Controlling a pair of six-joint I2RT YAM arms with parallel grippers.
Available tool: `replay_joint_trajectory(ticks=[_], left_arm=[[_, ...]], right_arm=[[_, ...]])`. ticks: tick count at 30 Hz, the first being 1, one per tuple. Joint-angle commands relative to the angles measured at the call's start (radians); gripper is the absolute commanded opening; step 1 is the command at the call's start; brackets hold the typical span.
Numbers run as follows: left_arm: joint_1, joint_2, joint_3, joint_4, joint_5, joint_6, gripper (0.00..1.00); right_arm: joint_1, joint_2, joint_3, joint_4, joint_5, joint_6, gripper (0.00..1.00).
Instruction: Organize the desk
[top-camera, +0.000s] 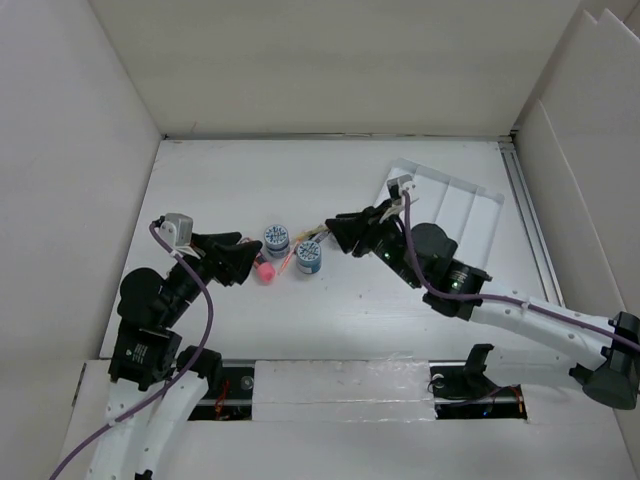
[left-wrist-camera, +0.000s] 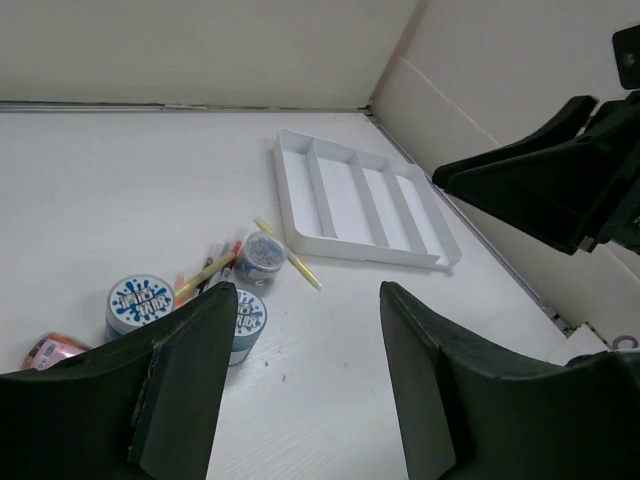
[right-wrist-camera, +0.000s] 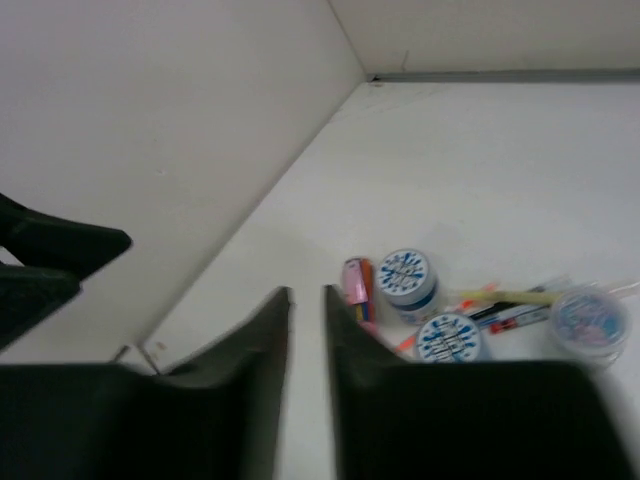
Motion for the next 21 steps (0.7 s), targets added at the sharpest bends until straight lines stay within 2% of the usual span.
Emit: replay_joint_trajectory(ticks=[1,2,11,12,13,14,15,16,17,18,19,21], left_arm=[[0.014,0.008,0.007,0.03,0.023,0.021,0.55],[0.014,0.009,0.007,0.027,0.023,0.019,0.55],[0.014,-0.017,-0.002,0.035,0.031,0.011,0.39],[0.014,-0.02,-0.002,0.036,0.026,0.01,0.38],[0.014,-0.023,-0.005,0.035,0.02,0.008,0.31],[0.014,-0.029,-0.008,0.038,0.02,-0.001,0.24],[0.014,-0.033,-0.015,0.044,0.023,-0.004,0.11],[0.014,-0.033,-0.015,0.044,0.023,-0.004,0.11],[0.014,-0.035,-0.015,0.046,0.023,-0.006,0.03],[0.014,-0.035,-0.015,0.044,0.015,-0.004,0.0],[0.014,-0.033,-0.015,0.037,0.011,-0.004,0.0],[0.014,-0.027,-0.012,0.036,0.001,-0.004,0.0]], right_arm=[[0.01,0.016,0.029,-0.047,0.025,0.006,0.23],[0.01,0.022,0.037,-0.058,0.034,0.006,0.0],[0.042,0.109,0.1,-0.145,0.12,0.026,0.0],[0.042,0.126,0.105,-0.173,0.12,0.027,0.02],[0.042,0.137,0.112,-0.188,0.123,0.027,0.07],[0.042,0.178,0.128,-0.217,0.128,0.026,0.36],[0.042,0.197,0.134,-0.227,0.129,0.021,0.58],[0.042,0.197,0.134,-0.227,0.129,0.021,0.58],[0.042,0.218,0.152,-0.239,0.135,0.015,0.66],[0.042,0.267,0.166,-0.266,0.137,0.012,0.73],[0.042,0.292,0.18,-0.279,0.143,0.006,0.84],[0.042,0.371,0.221,-0.303,0.147,-0.005,0.89]])
